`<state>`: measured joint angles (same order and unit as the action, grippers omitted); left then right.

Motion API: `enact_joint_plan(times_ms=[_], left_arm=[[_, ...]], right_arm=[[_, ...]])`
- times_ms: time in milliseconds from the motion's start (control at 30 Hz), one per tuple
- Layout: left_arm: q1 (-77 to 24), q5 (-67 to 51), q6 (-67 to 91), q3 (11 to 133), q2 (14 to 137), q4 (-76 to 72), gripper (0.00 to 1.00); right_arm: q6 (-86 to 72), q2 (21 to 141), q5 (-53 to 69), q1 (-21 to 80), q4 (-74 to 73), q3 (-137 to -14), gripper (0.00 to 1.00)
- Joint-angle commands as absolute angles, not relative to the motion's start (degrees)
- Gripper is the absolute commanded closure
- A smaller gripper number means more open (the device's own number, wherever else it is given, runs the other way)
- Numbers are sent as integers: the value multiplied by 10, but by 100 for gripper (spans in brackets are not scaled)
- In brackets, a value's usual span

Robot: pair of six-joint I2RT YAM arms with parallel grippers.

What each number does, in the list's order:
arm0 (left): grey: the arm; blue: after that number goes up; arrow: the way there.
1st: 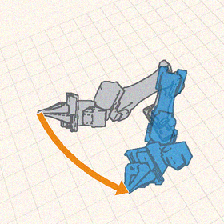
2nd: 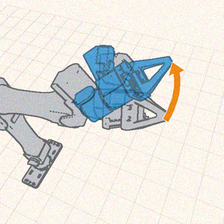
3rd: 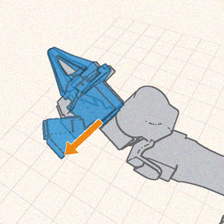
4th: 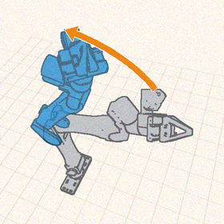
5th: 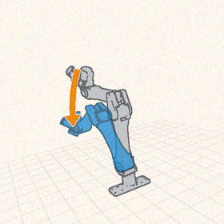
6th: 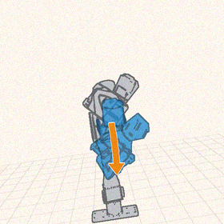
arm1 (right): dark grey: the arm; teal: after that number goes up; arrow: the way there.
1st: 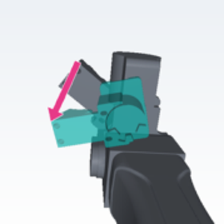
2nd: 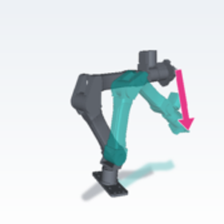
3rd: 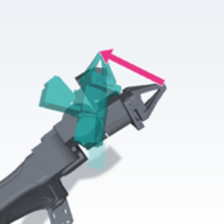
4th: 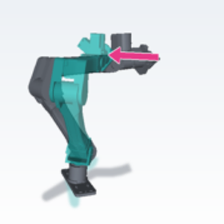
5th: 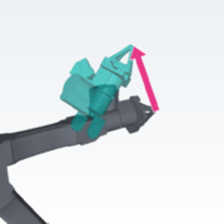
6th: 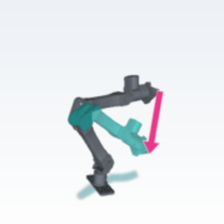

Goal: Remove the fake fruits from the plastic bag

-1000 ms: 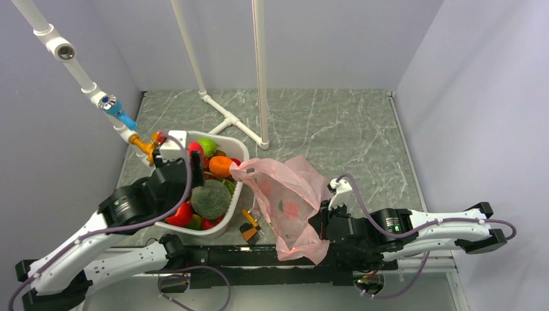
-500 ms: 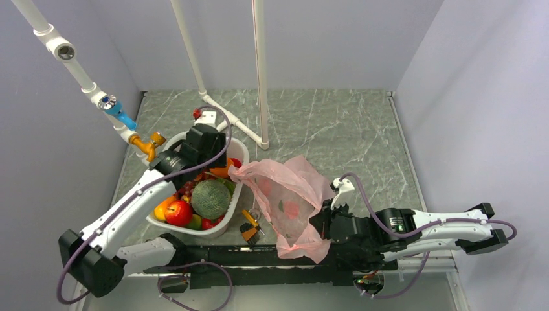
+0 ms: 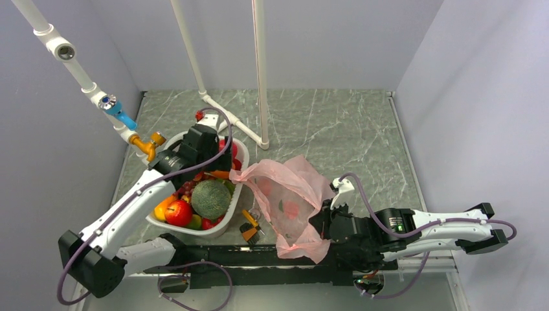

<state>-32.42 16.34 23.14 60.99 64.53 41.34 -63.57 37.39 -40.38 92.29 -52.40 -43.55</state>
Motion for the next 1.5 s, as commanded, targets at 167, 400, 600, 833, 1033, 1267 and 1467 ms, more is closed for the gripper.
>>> enact_joint_plan(times_ms=[167,400,600,833,1033,1267,1467], left_arm=[[-321,54,233,648,509,440,1],[-321,-100,239,629,390,433,1],[-321,-206,243,605,324,425,2],[-328,-334,293,522,344,332,16],[-450,-284,382,454,359,163,17],[-614,-172,357,509,497,109,18],[-634,-103,363,557,642,108,25]], right_arm=[[-630,372,-412,924,-507,-450,100],[-620,378,-417,924,-500,-454,100],[-613,389,-418,924,-497,-459,100],[-610,391,-421,925,-496,-463,100],[-650,377,-431,924,-580,-483,100],[-660,339,-441,924,-668,-530,100],[-661,319,-442,924,-719,-546,100]])
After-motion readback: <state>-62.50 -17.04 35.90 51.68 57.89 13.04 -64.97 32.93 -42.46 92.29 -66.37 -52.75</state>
